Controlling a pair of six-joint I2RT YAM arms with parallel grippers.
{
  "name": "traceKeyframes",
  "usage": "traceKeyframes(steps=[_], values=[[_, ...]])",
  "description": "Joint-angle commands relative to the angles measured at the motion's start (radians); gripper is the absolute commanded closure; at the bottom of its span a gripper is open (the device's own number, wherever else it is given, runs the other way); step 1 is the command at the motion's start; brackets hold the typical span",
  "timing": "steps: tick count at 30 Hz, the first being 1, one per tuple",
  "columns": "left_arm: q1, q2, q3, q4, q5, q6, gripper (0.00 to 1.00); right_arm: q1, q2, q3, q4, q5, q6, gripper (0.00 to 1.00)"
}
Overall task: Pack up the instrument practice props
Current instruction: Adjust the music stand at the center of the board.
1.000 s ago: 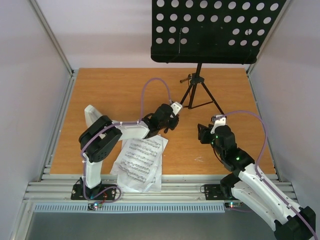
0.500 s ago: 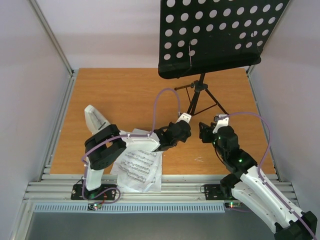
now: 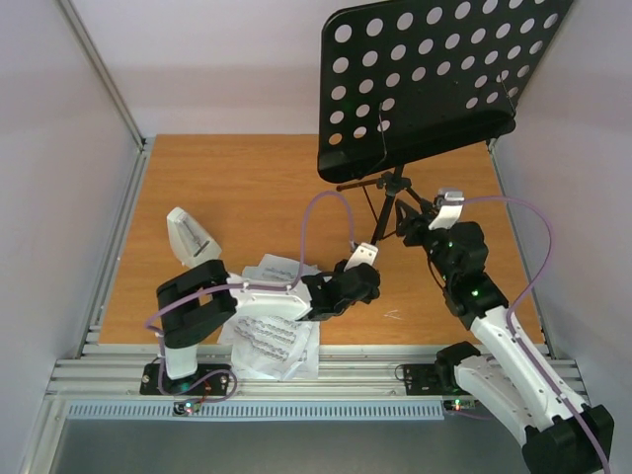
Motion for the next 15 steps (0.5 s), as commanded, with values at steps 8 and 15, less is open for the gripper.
traceKeyframes(steps=[8,15], values=[[0.005,-0.315,-0.174,0.044,-0.096,0.072,0.04,-0.071,0.236,0.164,0.367,-0.239,-0.199,0.33],[0.099,-0.455,-0.303,0.033,0.035,0.023,0.01,-0.071,0.355,0.235,0.45,-0.226,-0.315,0.41]])
